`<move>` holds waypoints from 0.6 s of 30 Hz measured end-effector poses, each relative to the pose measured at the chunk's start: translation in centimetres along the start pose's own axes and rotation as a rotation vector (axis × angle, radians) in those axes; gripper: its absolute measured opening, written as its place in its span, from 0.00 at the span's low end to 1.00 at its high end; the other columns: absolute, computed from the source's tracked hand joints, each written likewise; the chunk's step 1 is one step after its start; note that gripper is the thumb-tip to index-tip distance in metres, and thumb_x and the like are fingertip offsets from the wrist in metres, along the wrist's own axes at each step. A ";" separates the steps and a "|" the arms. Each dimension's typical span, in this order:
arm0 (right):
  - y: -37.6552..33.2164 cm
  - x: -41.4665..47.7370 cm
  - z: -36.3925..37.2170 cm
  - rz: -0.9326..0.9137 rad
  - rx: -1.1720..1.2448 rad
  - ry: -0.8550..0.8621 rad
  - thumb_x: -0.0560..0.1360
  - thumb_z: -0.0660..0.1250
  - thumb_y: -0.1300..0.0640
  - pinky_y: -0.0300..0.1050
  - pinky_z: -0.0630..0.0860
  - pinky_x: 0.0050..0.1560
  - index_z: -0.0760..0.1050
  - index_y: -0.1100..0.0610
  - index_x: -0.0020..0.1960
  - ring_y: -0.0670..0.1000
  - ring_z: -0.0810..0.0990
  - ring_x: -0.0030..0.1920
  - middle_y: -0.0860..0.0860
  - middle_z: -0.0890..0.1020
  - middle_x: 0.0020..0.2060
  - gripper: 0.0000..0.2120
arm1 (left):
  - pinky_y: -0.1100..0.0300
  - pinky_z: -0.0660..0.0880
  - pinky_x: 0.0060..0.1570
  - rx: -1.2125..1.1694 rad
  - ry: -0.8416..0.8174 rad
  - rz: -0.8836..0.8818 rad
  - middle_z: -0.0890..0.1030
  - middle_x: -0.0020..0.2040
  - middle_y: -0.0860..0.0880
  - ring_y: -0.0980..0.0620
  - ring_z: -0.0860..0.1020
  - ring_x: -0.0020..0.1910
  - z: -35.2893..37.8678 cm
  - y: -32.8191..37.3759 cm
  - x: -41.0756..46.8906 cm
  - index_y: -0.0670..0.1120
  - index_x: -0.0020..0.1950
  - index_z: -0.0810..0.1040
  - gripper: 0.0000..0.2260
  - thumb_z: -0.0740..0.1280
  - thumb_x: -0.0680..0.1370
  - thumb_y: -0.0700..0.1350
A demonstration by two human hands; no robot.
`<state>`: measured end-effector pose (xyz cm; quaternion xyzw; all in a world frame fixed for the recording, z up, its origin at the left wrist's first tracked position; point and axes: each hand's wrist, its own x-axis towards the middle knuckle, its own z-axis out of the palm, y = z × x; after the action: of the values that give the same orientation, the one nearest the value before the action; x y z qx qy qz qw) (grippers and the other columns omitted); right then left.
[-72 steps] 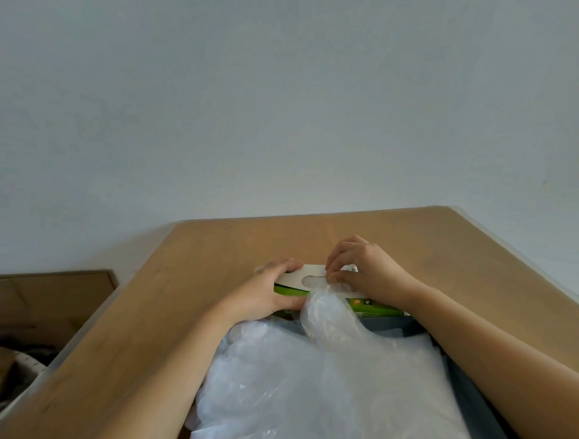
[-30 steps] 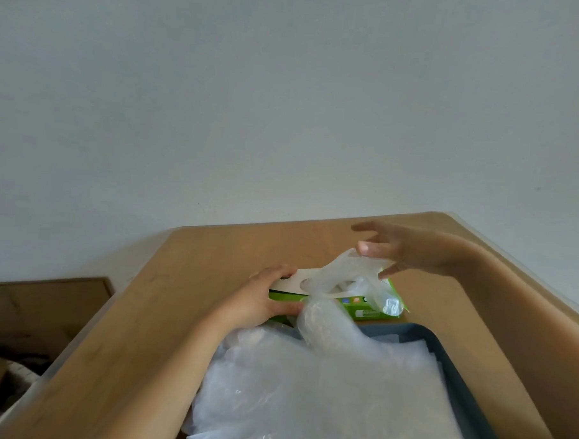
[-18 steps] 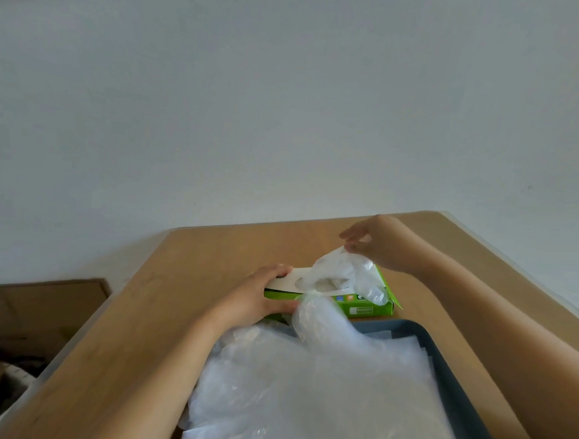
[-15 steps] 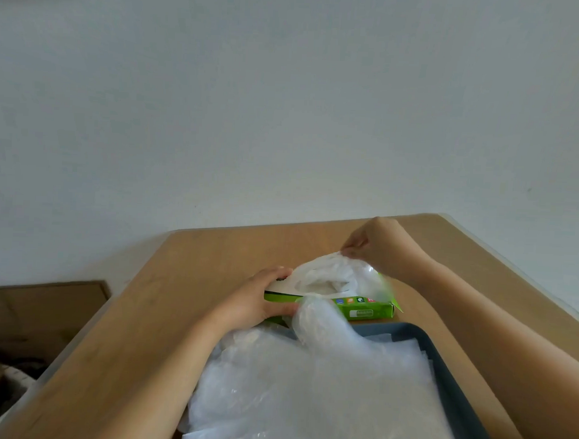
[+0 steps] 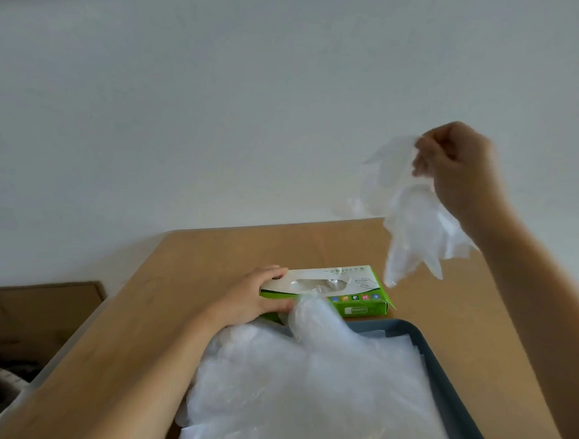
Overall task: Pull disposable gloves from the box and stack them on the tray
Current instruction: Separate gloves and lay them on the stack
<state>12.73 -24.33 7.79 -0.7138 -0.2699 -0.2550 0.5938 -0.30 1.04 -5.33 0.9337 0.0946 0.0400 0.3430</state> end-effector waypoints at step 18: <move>-8.2 -7.6 -4.8 0.022 0.020 -0.944 0.79 0.64 0.54 0.38 0.66 0.28 0.76 0.53 0.44 0.47 0.68 0.25 0.49 0.76 0.25 0.07 | 0.71 0.71 0.43 -0.467 -0.049 0.210 0.85 0.43 0.53 0.62 0.80 0.44 -0.4 16.4 -11.7 0.50 0.49 0.84 0.08 0.72 0.73 0.52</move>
<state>1.42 -28.44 9.20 -0.7488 -0.5053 0.1063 0.4155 -9.35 -13.35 5.52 0.8346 -0.0232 0.0737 0.5454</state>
